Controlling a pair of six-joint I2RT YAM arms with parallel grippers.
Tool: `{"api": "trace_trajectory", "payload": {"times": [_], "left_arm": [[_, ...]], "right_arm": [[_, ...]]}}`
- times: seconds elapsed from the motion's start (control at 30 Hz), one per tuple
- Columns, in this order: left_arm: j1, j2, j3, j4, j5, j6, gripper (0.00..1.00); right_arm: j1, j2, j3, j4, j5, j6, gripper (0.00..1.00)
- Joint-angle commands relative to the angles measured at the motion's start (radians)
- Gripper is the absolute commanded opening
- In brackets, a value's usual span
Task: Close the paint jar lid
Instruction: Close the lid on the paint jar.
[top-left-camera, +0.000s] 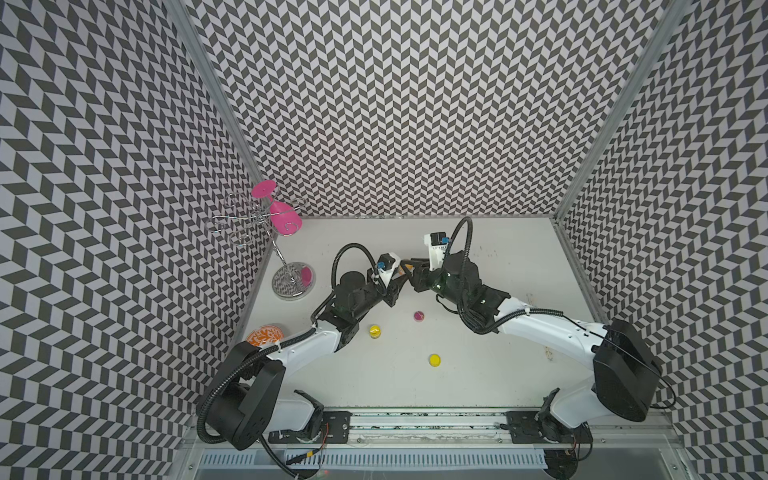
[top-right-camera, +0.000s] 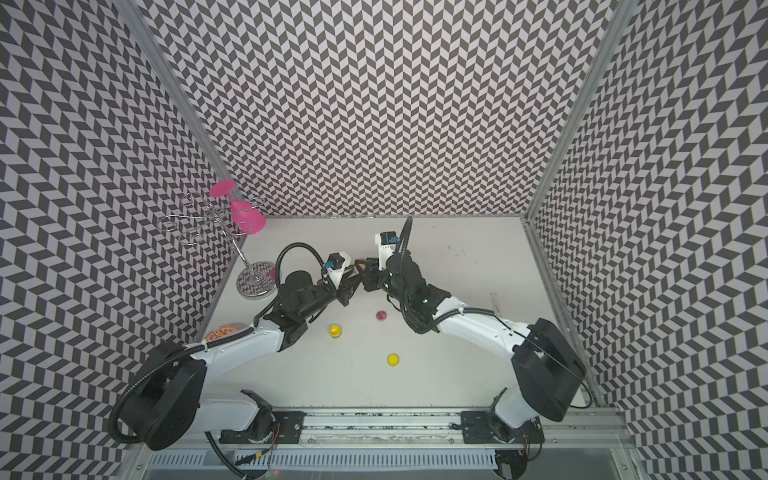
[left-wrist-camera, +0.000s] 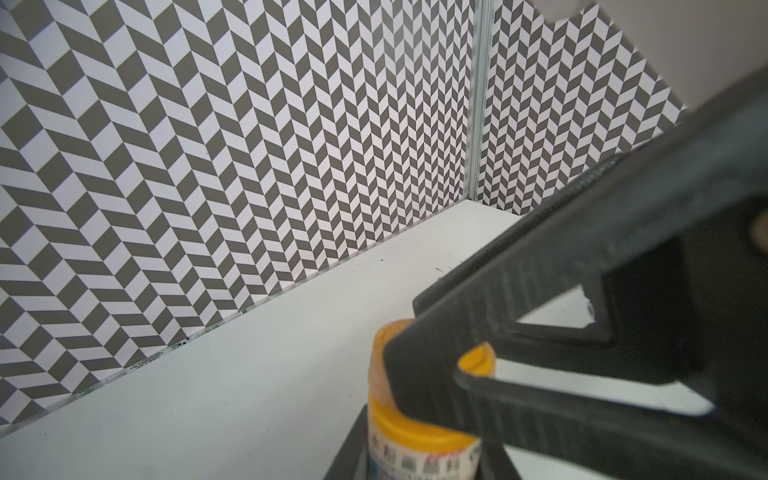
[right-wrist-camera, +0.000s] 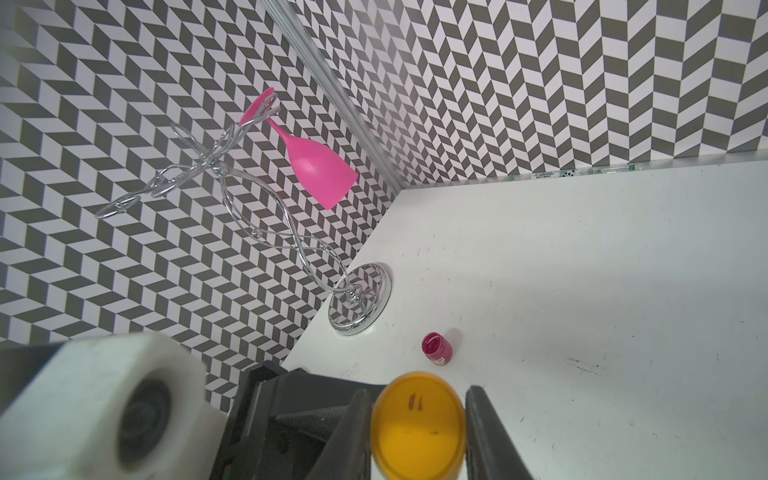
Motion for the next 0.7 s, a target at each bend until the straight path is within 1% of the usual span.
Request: {"api": "trace_trajectory", "payload": {"times": [0.0,0.3,0.33,0.4,0.63,0.67], "left_arm": [[0.01,-0.017,0.076,0.263,0.021,-0.051,0.27],[0.012,0.004,0.069,0.248,0.01,-0.044,0.27],[0.012,0.007,0.07,0.244,0.007,-0.044,0.27],[0.012,0.013,0.07,0.24,0.004,-0.042,0.27],[0.019,0.033,0.075,0.221,-0.017,-0.037,0.27],[0.024,0.037,0.075,0.221,-0.017,-0.038,0.27]], "right_arm": [[0.061,0.056,-0.051,-0.175,-0.121,-0.002,0.32],[0.066,0.014,-0.065,-0.18,-0.092,-0.023,0.42],[0.066,0.007,-0.069,-0.182,-0.084,-0.024,0.46],[0.066,-0.006,-0.078,-0.182,-0.072,-0.024,0.5],[0.066,-0.077,-0.113,-0.184,-0.056,-0.04,0.56],[0.066,-0.094,-0.124,-0.18,-0.061,-0.046,0.58]]}}
